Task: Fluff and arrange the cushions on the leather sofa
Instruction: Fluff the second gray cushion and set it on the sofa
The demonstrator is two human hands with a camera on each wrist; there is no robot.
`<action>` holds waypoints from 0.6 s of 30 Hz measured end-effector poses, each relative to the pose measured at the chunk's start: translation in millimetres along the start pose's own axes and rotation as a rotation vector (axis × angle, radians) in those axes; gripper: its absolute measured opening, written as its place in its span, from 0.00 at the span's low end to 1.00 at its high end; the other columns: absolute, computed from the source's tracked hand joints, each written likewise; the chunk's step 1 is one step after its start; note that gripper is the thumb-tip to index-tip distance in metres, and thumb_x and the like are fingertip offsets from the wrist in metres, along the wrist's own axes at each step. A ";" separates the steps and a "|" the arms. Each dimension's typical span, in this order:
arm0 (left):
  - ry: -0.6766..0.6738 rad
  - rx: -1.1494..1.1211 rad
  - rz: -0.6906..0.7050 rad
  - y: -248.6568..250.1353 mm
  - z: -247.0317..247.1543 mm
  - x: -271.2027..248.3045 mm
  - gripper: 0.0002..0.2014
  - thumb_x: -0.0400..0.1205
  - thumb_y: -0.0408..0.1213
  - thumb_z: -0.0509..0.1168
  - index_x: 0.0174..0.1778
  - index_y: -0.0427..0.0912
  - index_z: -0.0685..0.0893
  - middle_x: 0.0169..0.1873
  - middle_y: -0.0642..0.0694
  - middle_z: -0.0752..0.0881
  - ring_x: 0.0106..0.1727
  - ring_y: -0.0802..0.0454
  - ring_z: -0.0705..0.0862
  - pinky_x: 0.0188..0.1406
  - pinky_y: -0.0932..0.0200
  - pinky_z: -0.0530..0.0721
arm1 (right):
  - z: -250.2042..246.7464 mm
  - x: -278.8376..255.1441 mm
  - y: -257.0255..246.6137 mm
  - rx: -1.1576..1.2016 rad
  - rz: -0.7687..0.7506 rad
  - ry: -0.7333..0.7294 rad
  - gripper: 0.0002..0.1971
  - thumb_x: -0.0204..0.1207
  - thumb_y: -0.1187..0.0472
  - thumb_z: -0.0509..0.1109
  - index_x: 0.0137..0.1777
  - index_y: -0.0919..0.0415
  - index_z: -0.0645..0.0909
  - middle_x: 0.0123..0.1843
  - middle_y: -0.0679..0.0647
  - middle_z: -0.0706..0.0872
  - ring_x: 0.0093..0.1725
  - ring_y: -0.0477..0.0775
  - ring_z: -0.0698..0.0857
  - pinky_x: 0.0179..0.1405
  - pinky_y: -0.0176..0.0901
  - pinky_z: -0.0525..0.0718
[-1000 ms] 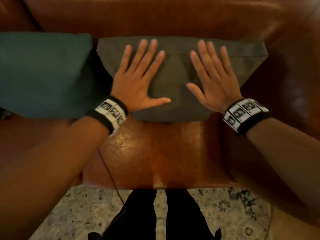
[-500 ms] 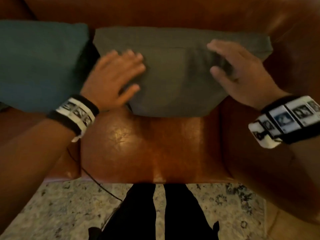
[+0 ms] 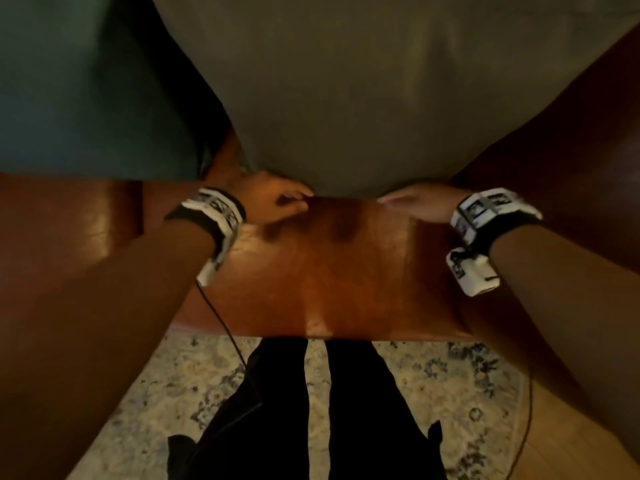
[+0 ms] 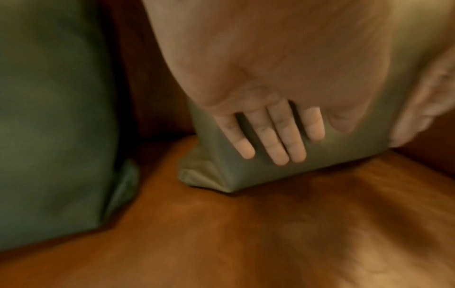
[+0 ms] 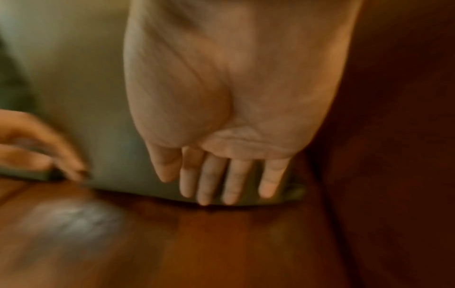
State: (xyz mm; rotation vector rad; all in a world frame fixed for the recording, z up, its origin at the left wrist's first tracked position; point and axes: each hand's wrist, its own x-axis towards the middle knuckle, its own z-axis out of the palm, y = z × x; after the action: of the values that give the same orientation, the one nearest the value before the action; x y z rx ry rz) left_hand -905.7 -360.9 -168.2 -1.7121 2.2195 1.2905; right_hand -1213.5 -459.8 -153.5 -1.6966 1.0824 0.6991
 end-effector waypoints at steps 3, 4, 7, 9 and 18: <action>0.039 0.107 -0.197 -29.3 -23.5 -10.2 0.16 0.83 0.68 0.61 0.62 0.74 0.87 0.70 0.53 0.86 0.75 0.44 0.81 0.79 0.45 0.75 | -15.8 -14.8 41.7 -0.103 0.189 0.026 0.20 0.92 0.51 0.63 0.80 0.56 0.81 0.86 0.53 0.75 0.85 0.58 0.71 0.83 0.45 0.64; -0.018 0.148 -0.244 -36.1 -26.6 -16.7 0.25 0.80 0.74 0.57 0.65 0.68 0.88 0.75 0.50 0.83 0.78 0.42 0.77 0.81 0.44 0.74 | -18.3 -22.2 47.6 -0.155 0.231 0.004 0.22 0.91 0.49 0.62 0.81 0.54 0.78 0.86 0.53 0.74 0.85 0.58 0.71 0.83 0.45 0.65; -0.241 0.160 -0.155 -31.7 -16.6 -28.0 0.41 0.75 0.82 0.49 0.69 0.57 0.86 0.70 0.48 0.85 0.70 0.45 0.83 0.73 0.54 0.76 | -12.8 -38.9 29.4 -0.290 0.129 -0.149 0.21 0.92 0.46 0.60 0.81 0.49 0.78 0.81 0.48 0.79 0.80 0.54 0.77 0.80 0.46 0.72; -0.388 0.236 -0.074 -9.5 2.1 -22.0 0.25 0.85 0.66 0.59 0.76 0.61 0.80 0.69 0.55 0.86 0.67 0.53 0.84 0.64 0.64 0.75 | -2.3 -34.7 5.2 -0.264 -0.030 -0.202 0.19 0.91 0.47 0.62 0.79 0.47 0.80 0.77 0.47 0.83 0.74 0.50 0.82 0.77 0.47 0.76; 0.090 0.062 -0.169 22.3 13.1 13.6 0.32 0.82 0.67 0.52 0.69 0.54 0.88 0.65 0.51 0.91 0.67 0.45 0.87 0.70 0.48 0.82 | -15.3 -20.9 37.8 0.274 0.102 0.043 0.41 0.76 0.23 0.64 0.81 0.49 0.80 0.84 0.47 0.77 0.84 0.53 0.72 0.85 0.53 0.67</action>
State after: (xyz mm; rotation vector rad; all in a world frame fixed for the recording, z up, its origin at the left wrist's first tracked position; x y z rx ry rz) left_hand -934.8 -362.4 -170.8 -1.9215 2.0825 1.1169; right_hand -1257.1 -472.0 -146.4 -1.4358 1.2414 0.5513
